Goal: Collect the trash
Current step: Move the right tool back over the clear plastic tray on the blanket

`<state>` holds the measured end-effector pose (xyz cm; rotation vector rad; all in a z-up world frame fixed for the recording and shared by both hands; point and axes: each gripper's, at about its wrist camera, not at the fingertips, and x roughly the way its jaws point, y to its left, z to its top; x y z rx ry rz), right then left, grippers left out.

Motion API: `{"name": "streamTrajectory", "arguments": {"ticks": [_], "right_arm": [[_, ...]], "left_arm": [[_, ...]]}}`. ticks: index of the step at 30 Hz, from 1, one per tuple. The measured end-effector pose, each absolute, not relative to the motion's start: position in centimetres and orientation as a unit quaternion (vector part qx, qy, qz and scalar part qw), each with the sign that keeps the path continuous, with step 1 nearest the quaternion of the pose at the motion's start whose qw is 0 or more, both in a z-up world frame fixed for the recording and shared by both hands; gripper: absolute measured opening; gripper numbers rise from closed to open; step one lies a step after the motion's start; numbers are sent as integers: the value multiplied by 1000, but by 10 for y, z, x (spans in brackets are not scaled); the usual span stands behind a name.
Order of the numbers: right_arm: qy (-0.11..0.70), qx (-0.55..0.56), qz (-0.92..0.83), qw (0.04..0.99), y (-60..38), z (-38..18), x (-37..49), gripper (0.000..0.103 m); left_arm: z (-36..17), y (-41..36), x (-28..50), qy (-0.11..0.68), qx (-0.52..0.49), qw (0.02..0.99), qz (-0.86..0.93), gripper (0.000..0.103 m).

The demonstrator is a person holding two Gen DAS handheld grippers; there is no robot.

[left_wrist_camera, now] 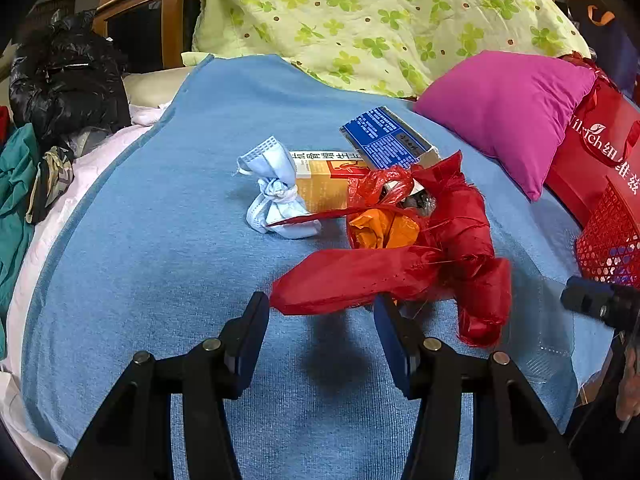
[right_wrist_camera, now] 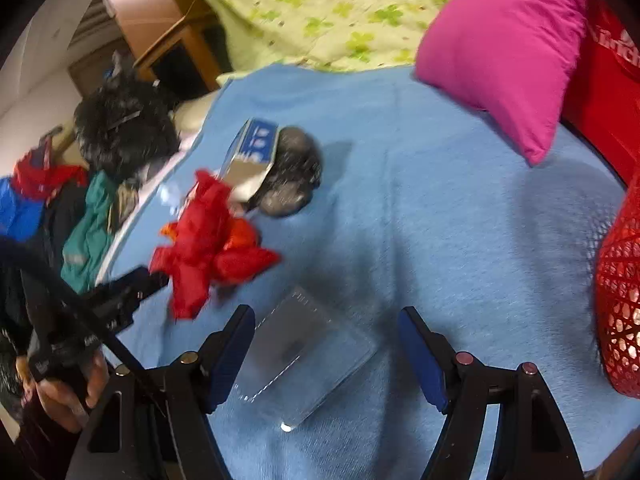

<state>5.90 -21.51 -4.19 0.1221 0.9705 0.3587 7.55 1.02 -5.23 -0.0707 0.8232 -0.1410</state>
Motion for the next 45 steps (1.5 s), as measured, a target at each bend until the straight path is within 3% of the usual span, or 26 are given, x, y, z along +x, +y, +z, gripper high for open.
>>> {"name": "streamTrajectory", "arguments": {"ticks": [10,20,24,34,45], "right_arm": [[467,-59,212,856,-177,-59,40,82],[445,-25,127,886,-213,-48,52,82],[440,3,175,881,-216,-41,48,82],[462,-148,207,850,-160,-69,32,83],[470,22,47,881,-245,-59,72,82]], "left_arm": [[-48,14,75,390,-50,916,-73,58],[-43,6,72,377,-42,922,-80,62],[-44,6,73,378,-40,922,-77,62],[-43,8,73,377,-47,922,-76,62],[-42,5,70,373,-48,923,-84,63]]}}
